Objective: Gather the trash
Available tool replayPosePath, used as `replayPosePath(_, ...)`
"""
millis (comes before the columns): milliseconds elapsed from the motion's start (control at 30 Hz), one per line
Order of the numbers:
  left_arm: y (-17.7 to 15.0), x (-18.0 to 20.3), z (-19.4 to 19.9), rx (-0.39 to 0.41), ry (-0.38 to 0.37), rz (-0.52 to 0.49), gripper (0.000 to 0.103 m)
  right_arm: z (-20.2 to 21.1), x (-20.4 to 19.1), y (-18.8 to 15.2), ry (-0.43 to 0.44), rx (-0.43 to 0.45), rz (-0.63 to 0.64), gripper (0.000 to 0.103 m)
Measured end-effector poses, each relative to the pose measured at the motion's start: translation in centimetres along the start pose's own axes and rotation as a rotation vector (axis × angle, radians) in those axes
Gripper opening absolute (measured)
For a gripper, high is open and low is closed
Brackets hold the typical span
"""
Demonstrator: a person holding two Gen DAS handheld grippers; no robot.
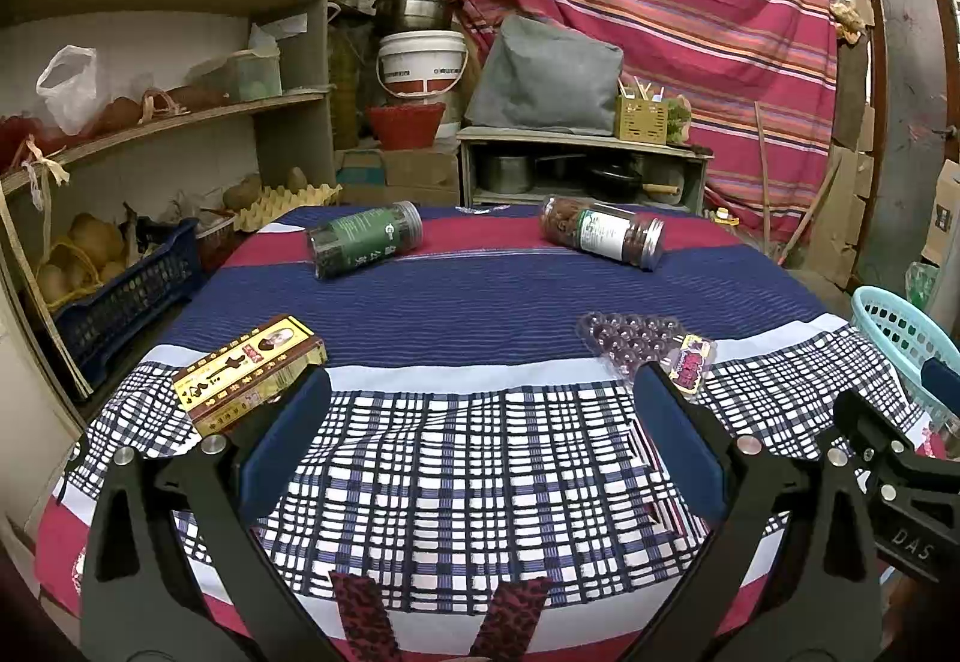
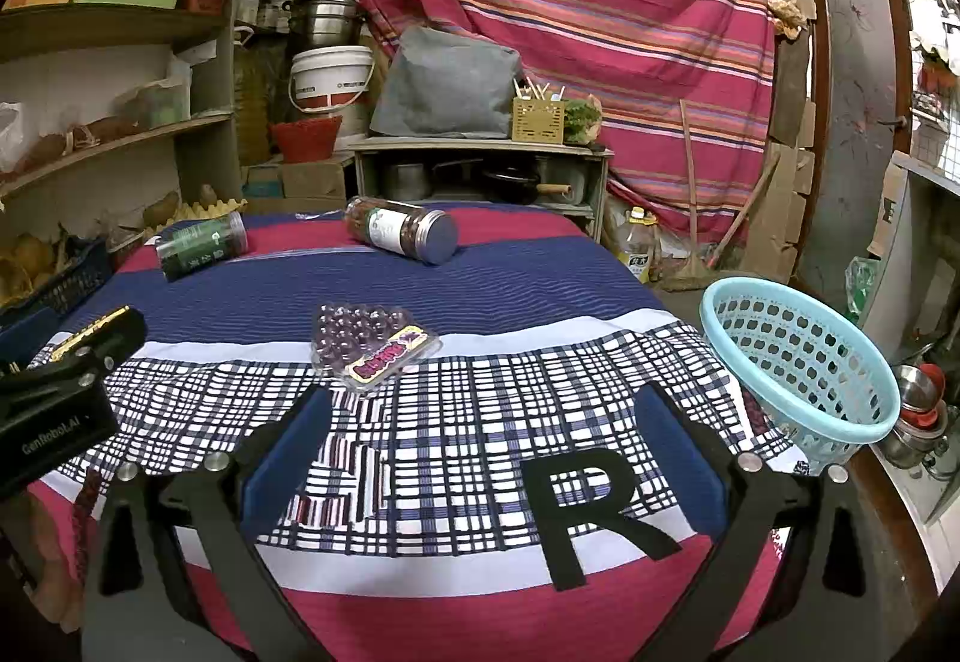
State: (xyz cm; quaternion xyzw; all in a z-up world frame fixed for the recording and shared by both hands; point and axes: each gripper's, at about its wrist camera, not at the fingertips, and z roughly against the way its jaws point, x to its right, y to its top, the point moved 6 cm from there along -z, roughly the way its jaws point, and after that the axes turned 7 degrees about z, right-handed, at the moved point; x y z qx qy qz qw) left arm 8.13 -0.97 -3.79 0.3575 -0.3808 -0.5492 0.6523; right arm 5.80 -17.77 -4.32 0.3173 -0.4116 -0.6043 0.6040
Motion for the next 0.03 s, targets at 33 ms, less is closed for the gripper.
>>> replayPosePath(33, -0.02, 0.01, -0.01, 0.001, 0.001, -0.001, 0.098, 0.00, 0.03, -0.01, 0.001, 0.000, 0.001, 0.098)
